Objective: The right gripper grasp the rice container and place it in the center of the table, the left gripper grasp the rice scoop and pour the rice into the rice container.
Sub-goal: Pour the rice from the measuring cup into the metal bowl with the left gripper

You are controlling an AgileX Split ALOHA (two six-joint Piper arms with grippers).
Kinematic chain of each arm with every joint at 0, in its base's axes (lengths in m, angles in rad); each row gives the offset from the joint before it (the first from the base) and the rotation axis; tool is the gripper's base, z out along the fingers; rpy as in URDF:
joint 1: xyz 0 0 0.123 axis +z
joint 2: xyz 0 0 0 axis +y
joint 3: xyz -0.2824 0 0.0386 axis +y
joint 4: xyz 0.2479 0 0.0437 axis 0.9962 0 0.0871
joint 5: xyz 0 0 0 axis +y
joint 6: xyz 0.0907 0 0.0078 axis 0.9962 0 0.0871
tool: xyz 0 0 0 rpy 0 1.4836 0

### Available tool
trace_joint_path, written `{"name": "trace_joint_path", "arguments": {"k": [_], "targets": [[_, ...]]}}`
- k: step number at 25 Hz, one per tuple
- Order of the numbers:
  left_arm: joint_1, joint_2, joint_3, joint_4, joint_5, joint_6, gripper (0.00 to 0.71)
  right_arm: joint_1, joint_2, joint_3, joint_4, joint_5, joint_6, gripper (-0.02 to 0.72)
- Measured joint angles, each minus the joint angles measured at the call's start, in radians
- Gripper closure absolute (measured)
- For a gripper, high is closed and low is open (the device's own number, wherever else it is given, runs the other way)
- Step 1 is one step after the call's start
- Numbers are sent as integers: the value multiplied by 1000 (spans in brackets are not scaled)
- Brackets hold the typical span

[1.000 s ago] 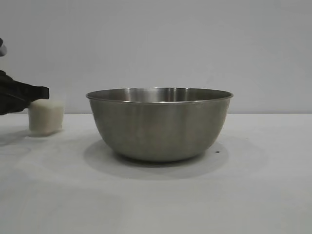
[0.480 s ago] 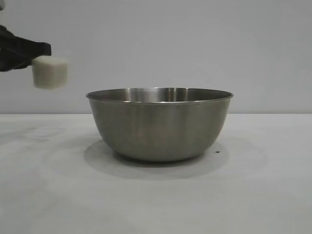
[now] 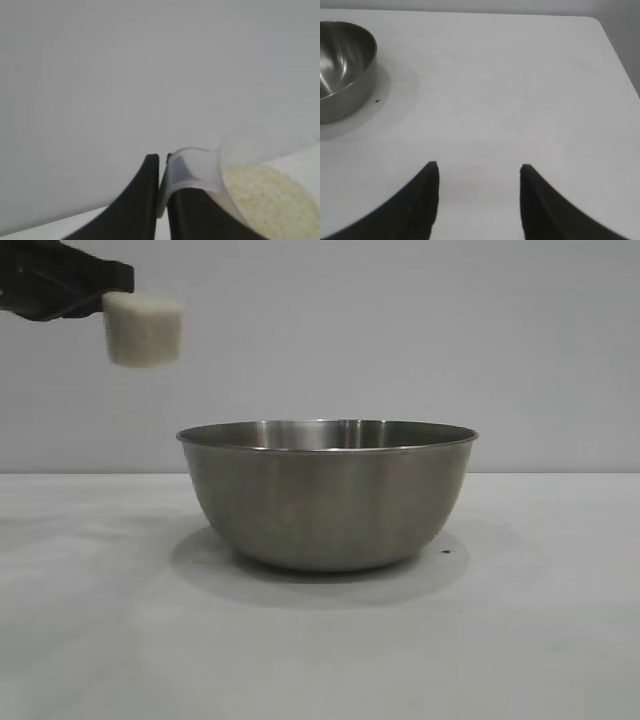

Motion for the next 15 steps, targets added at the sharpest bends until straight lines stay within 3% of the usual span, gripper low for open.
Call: {"name": "trace_joint_path", "arguments": {"k": [5,15], "targets": [[-56,0,0,2,0,1,710,0,0,0,0,0,0,383],[-111,0,-14,5,11,88,710,0,0,0,0,0,0,383]]}}
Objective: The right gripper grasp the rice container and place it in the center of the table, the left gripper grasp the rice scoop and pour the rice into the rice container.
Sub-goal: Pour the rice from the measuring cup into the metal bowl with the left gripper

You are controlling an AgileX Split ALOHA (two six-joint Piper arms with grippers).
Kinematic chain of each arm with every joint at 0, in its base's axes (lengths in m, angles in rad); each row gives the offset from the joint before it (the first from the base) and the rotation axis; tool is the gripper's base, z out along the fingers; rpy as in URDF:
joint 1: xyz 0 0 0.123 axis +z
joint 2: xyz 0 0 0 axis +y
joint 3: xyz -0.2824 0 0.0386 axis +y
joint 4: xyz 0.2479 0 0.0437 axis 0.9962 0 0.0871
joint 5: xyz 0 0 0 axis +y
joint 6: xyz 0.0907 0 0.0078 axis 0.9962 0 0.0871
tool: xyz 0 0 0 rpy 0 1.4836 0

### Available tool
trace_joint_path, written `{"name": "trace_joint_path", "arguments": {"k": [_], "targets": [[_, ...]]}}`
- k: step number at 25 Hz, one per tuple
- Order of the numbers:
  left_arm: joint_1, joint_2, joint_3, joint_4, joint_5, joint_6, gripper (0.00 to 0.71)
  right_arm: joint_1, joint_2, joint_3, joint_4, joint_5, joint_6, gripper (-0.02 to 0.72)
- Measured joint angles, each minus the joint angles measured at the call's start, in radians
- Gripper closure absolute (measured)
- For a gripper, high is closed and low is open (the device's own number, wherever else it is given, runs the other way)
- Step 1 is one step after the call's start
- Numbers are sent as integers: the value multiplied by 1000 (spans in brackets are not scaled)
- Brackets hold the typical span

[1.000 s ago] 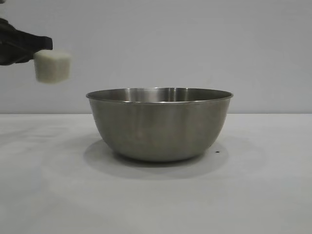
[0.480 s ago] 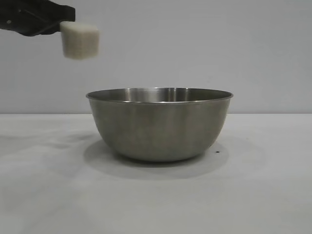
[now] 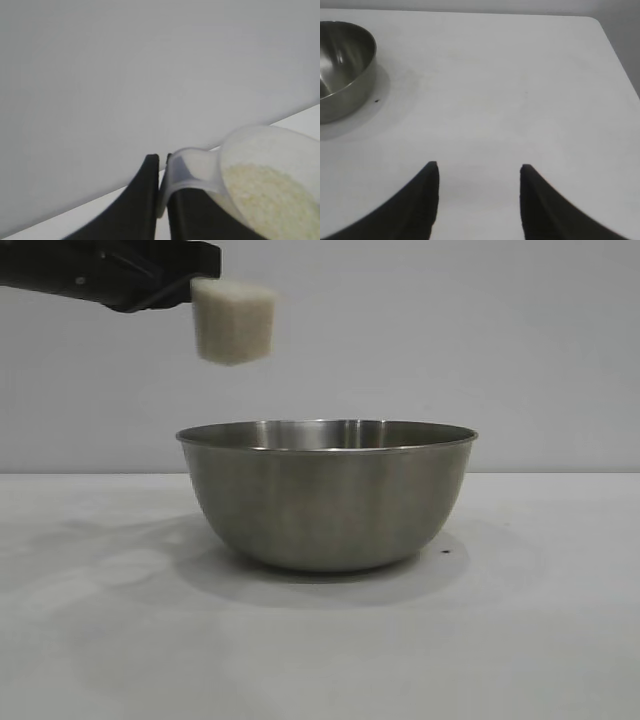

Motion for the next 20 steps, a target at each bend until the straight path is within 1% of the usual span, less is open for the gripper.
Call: {"name": "trace_joint_path", "arguments": {"k": [6,9,12,20], "targets": [[-50,0,-57,15,62,130,710,0,0,0,0,0,0,383],[-69,10,-85,24,64,183,710,0,0,0,0,0,0,383],[-71,21,-96,26,65,213,710,0,0,0,0,0,0,383],[-71,21,-96,47,78,371,710,0,0,0,0,0,0,383]]}}
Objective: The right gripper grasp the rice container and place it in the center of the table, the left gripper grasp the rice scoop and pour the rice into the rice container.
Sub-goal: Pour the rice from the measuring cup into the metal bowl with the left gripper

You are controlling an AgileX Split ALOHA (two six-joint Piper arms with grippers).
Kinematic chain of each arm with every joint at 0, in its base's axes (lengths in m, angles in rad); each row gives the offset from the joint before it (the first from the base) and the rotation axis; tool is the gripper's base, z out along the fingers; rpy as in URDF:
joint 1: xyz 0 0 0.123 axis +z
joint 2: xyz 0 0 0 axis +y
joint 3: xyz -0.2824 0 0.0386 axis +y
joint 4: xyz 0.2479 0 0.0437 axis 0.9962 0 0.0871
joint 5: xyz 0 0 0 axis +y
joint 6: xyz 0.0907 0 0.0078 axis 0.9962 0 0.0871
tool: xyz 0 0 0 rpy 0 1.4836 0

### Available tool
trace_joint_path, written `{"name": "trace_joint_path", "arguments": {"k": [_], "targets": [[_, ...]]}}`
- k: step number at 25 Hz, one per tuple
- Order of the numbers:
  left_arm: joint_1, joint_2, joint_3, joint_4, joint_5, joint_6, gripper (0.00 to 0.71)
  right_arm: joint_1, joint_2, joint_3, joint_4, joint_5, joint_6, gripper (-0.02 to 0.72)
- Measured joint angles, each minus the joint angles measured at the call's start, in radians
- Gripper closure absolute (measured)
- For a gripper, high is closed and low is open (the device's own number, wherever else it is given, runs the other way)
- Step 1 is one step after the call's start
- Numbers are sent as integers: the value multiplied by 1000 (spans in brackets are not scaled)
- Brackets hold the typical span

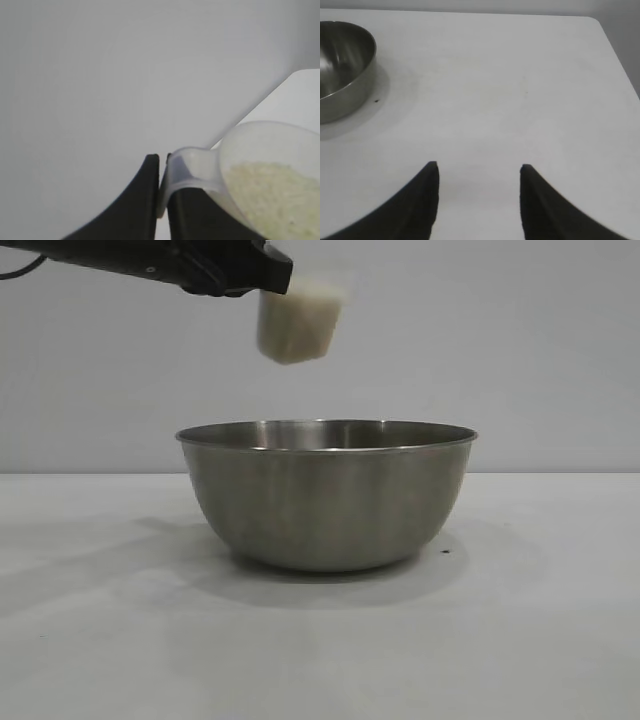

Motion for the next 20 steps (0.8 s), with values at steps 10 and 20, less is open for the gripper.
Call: {"name": "trace_joint_path", "arguments": {"k": [10,20], "targets": [[-35,0,0,29,3,312,710,0,0,0,0,0,0,383],[-47,0,0,31,-37,615,710,0,0,0,0,0,0,383]]}}
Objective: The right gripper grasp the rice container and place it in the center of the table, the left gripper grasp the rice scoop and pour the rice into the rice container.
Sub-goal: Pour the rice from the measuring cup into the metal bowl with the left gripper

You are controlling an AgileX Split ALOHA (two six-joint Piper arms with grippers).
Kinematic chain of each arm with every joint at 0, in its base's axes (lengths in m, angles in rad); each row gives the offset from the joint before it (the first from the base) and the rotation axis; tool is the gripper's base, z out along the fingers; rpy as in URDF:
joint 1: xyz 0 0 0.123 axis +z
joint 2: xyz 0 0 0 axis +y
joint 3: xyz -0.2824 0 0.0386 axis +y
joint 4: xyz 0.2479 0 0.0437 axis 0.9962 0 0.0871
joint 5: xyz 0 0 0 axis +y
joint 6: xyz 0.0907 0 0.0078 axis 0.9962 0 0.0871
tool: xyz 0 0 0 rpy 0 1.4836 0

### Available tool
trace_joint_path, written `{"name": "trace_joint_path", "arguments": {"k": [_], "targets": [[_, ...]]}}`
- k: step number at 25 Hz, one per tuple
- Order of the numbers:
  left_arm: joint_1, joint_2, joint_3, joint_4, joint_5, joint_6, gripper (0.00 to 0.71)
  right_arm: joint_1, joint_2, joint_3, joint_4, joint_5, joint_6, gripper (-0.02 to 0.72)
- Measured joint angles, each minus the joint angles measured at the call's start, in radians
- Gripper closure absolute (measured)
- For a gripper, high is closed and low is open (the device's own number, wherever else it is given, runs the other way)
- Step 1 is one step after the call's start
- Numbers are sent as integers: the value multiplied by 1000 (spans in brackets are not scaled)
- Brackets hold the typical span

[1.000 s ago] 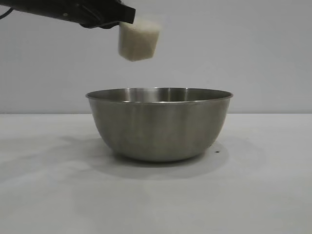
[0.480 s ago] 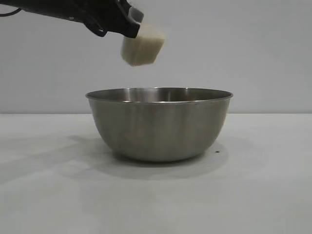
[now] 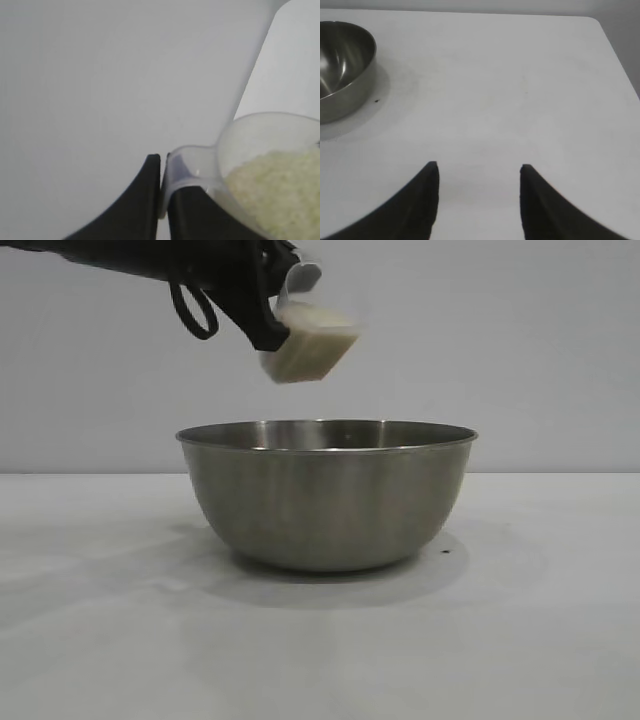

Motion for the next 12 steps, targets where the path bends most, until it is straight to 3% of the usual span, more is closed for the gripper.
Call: {"name": "trace_joint_path", "arguments": {"k": [12], "targets": [[0,0,0,1,-72,320,710,0,0,0,0,0,0,383]]}}
